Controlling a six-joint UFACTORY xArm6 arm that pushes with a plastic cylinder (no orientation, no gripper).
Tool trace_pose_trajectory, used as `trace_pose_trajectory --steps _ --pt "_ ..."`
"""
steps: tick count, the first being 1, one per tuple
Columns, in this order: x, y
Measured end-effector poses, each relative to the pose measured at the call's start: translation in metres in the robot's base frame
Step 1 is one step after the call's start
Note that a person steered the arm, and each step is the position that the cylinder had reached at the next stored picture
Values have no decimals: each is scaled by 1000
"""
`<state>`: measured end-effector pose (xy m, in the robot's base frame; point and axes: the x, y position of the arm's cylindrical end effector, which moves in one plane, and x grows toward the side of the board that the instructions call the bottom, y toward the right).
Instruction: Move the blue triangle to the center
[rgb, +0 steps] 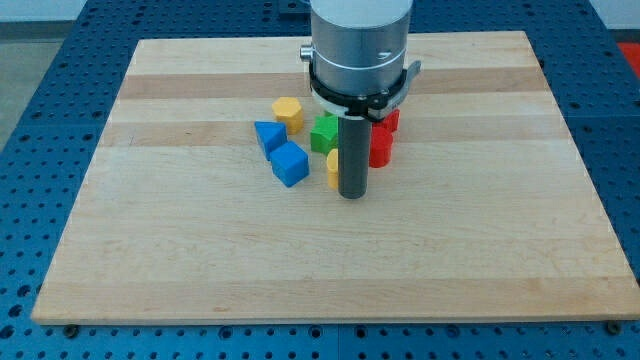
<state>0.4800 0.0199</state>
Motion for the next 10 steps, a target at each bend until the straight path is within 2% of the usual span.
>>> trace_pose_trajectory --steps 2,3,5,8,9,10 --pt "-2 1" --pt "-2 24" --pt "-24 39" --pt "-41 -41" --pt "-62 -46" --pt "-61 -68"
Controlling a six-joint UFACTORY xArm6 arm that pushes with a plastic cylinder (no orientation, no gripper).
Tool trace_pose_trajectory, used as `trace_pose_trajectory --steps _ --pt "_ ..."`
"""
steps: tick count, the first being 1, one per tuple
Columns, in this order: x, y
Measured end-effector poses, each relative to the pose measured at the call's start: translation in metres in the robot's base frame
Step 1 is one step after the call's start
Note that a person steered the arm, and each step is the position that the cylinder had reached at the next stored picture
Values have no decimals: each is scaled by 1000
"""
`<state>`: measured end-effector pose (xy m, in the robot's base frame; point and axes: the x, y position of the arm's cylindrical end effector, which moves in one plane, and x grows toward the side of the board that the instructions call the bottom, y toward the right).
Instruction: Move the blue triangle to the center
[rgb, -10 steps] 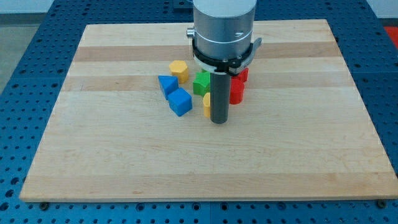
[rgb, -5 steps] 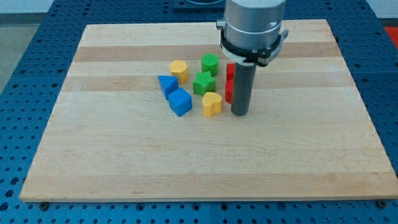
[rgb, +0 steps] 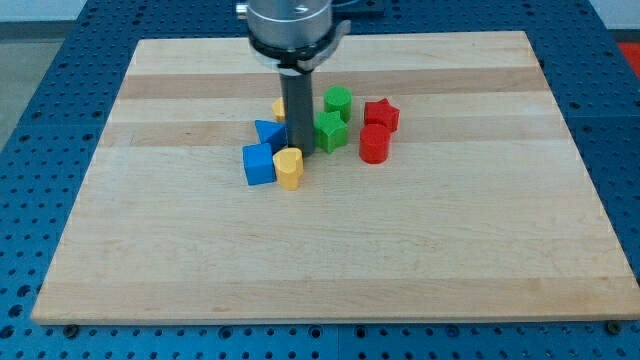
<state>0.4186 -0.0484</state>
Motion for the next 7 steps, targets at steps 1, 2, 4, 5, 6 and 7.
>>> trace_pose_trajectory --steps 1,2,4,5,6,7 --pt "16 -17" --pt "33 -18" --pt "40 -7" --pt "57 -19" --pt "73 -30" --pt "92 -41"
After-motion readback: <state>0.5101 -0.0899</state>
